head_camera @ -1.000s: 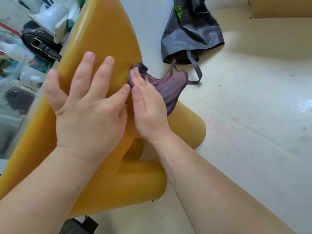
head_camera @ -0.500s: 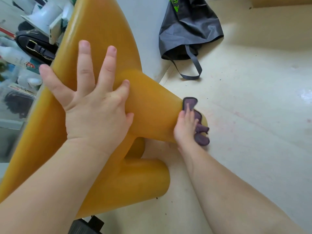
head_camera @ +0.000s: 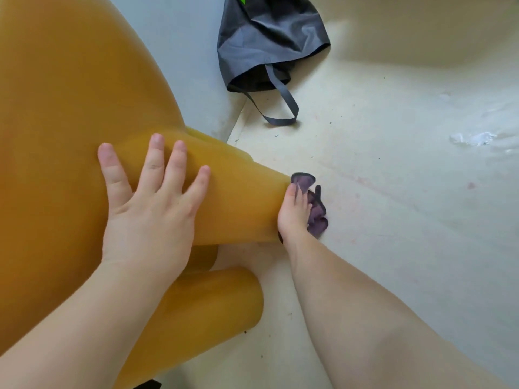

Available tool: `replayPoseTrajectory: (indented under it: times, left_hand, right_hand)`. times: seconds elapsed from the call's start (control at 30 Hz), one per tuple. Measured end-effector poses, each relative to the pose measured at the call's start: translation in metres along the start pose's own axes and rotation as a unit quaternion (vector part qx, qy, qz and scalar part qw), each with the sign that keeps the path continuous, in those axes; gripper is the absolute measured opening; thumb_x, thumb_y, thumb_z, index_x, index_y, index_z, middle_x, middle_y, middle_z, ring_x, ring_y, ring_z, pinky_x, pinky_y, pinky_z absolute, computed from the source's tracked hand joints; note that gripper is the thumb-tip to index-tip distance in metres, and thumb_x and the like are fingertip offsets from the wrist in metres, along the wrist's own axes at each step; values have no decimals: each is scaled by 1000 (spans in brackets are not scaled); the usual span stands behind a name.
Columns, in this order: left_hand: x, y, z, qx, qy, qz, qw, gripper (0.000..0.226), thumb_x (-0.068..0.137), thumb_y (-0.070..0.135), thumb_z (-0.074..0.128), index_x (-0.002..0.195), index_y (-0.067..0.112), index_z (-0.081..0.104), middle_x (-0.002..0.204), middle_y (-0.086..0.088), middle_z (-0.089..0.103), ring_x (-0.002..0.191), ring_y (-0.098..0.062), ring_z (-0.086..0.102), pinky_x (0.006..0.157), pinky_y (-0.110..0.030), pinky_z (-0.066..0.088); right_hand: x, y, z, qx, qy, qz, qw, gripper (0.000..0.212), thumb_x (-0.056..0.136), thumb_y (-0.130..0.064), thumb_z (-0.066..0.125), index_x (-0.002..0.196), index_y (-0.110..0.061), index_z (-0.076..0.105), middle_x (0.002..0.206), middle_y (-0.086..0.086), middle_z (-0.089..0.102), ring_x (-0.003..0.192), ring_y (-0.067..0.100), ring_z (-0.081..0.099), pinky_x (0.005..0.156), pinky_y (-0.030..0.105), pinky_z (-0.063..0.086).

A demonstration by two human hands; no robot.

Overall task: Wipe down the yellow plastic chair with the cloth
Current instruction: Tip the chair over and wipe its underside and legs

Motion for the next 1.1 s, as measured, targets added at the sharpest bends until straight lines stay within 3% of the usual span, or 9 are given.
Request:
replayPoseTrajectory:
  times: [0.1, 0.23, 0.33, 0.47, 0.57, 0.63, 0.8, 0.93, 1.1]
  left_hand:
    - [5, 3, -3, -10, -8, 30, 999, 81, 99, 50, 38, 157, 27, -15, 162, -19, -17, 148, -46, -18, 114, -70, -11]
    - [11, 5, -3, -22, -5, 52, 998, 82, 99, 49, 40, 157, 27, -14, 164, -17, -15, 149, -46, -16, 117, -65, -12]
    - [10, 2, 1, -36, 9, 54, 998, 84, 94, 49, 49, 160, 27, 1, 165, -18, -2, 151, -45, -7, 117, -65, -11]
    - [11, 2, 3, -29, 1, 51, 998, 84, 90, 47, 55, 160, 29, 14, 166, -16, 10, 151, -44, 0, 116, -65, -13]
    - [13, 3, 2, -39, 2, 43, 998, 86, 90, 47, 55, 160, 30, 7, 166, -14, 4, 151, -43, -5, 115, -65, -15]
    - [12, 5, 4, -33, 5, 51, 998, 86, 95, 47, 48, 158, 30, -8, 165, -14, -9, 151, -42, -15, 113, -65, -18]
    - [10, 7, 0, -52, 35, 70, 996, 82, 98, 43, 46, 158, 27, -8, 166, -14, -9, 151, -39, -19, 117, -63, -16]
    - [-11, -19, -9, -116, 138, 49, 982, 67, 91, 27, 56, 154, 20, 36, 161, -20, 28, 154, -40, 3, 118, -61, -12]
    - [-88, -44, 6, -114, 156, 20, 981, 57, 92, 37, 50, 141, 10, 56, 159, -22, 32, 153, -39, 11, 119, -66, -3]
  right_hand:
    - [-14, 12, 5, 34, 4, 42, 999, 65, 102, -66, 10, 162, -39, 14, 171, -9, 5, 158, 26, -2, 126, 50, -3]
    - [-73, -59, 31, -24, 14, -233, 972, 74, 94, -69, -1, 157, -44, 28, 167, -12, 23, 157, 17, 4, 123, 48, -8]
    - [-76, -82, 36, -43, -8, -309, 950, 73, 95, -70, 0, 150, -45, 41, 160, -12, 39, 154, 14, 19, 125, 43, 1]
    - [-3, -65, 13, -54, -7, -205, 977, 76, 98, -71, 4, 146, -37, 52, 155, -6, 48, 149, 21, 31, 124, 47, 17]
    - [22, -19, -3, 11, -53, 12, 998, 67, 102, -67, 12, 158, -35, 31, 169, -4, 18, 157, 24, 6, 125, 53, 2]
    - [13, -2, -4, 38, -49, 52, 997, 68, 100, -71, 14, 160, -41, 19, 171, -9, 3, 157, 20, -7, 125, 51, -4]
    - [-67, -25, 26, 69, 18, -25, 997, 97, 73, -82, 5, 160, -41, 16, 172, -4, 0, 157, 25, -8, 126, 48, -4]
    - [-171, -53, 67, 73, -43, -178, 980, 80, 79, -85, -3, 152, -54, -10, 168, -10, -21, 152, 15, -28, 124, 41, -12]
    - [-200, -68, 83, 41, -3, -291, 956, 60, 88, -75, -4, 145, -60, -11, 169, -13, -18, 152, 16, -27, 121, 46, -14]
Point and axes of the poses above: each hand's wrist, its own x-axis towards the middle knuckle, its own z-axis out of the palm, y = z × x, the point moved 6 cm from there along x, towards the middle knuckle
